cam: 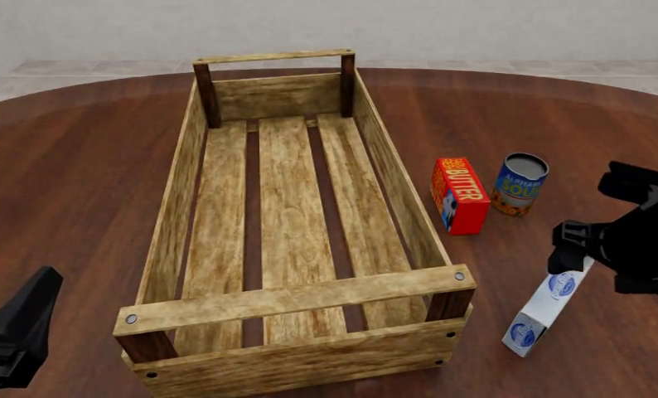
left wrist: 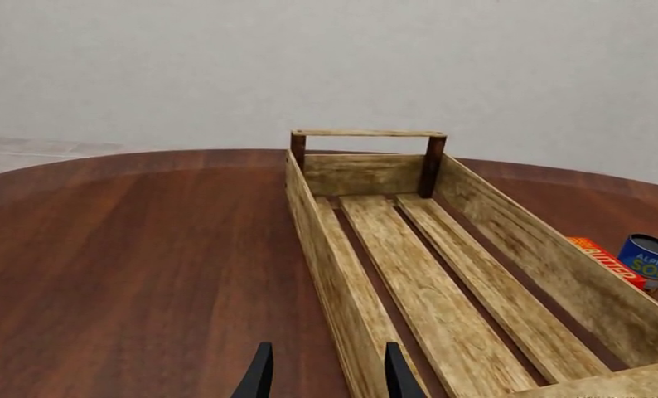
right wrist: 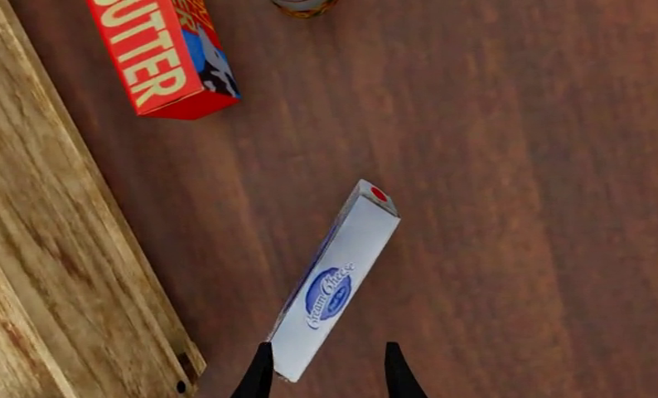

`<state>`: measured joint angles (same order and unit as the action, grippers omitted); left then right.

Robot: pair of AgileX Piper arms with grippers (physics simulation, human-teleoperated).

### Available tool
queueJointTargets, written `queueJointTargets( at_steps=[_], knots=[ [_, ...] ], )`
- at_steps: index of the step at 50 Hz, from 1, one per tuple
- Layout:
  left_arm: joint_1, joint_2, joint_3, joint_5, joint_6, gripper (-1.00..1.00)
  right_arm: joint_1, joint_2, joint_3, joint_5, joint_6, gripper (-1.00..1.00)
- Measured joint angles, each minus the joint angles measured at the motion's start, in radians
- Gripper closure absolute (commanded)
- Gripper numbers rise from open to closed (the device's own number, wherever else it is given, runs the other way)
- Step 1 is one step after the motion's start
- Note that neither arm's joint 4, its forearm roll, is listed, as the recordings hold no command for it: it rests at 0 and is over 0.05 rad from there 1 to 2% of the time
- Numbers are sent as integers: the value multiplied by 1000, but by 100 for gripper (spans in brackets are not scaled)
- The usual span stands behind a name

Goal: Pick up the cream cheese and put it in the tray.

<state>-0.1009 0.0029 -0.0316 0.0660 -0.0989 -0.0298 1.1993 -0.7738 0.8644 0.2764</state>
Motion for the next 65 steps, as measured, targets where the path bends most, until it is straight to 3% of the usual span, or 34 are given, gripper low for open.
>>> queueJointTargets(
  at_steps=[12,54,65],
  knots=[
    [-3,0,1,0,0,-100,32,57,35,-83,27,-100],
    [-11,-1,4,-3,3,-100,14,150,114,-240,14,-100],
    [-12,-1,5,-3,4,-100,22,182,187,-320,39,-100]
  ],
)
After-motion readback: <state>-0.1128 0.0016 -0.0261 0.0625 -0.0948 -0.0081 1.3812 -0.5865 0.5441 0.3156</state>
